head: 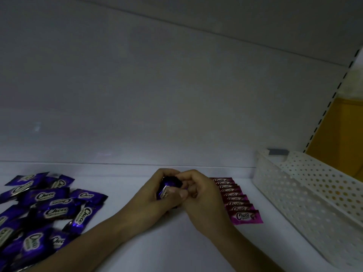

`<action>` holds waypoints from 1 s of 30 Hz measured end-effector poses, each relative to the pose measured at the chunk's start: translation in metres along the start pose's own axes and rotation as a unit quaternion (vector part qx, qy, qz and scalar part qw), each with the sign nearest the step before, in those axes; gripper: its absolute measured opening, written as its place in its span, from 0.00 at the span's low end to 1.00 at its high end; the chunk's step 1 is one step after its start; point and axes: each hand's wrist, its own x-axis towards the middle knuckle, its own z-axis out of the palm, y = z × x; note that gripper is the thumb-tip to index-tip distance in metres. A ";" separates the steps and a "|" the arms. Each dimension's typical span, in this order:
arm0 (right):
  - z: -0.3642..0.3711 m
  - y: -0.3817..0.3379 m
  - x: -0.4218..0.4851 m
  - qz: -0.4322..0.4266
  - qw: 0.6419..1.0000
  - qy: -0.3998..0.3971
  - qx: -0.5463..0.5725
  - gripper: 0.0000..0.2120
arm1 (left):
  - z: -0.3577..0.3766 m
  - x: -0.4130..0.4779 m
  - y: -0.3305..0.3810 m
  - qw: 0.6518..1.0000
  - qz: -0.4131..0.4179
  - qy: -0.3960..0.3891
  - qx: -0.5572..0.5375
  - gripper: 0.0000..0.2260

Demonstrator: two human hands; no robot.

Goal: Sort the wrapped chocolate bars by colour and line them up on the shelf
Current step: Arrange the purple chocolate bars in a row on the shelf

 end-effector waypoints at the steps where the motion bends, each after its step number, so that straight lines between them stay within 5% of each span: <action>1: -0.002 -0.001 0.001 0.014 1.000 0.002 0.025 0.12 | 0.000 0.000 0.001 1.000 0.003 -0.003 -0.003 0.18; 14: -0.032 -0.002 0.009 0.093 0.990 0.034 0.101 0.02 | -0.006 0.006 -0.002 0.995 -0.009 0.076 -0.067 0.05; 21: -0.036 -0.005 0.006 0.078 0.974 -0.133 0.165 0.16 | -0.007 0.006 0.002 0.990 -0.041 0.076 -0.112 0.06; 30: -0.035 -0.003 0.010 0.023 0.991 -0.046 0.120 0.04 | -0.001 0.004 0.003 0.999 -0.008 0.035 -0.006 0.03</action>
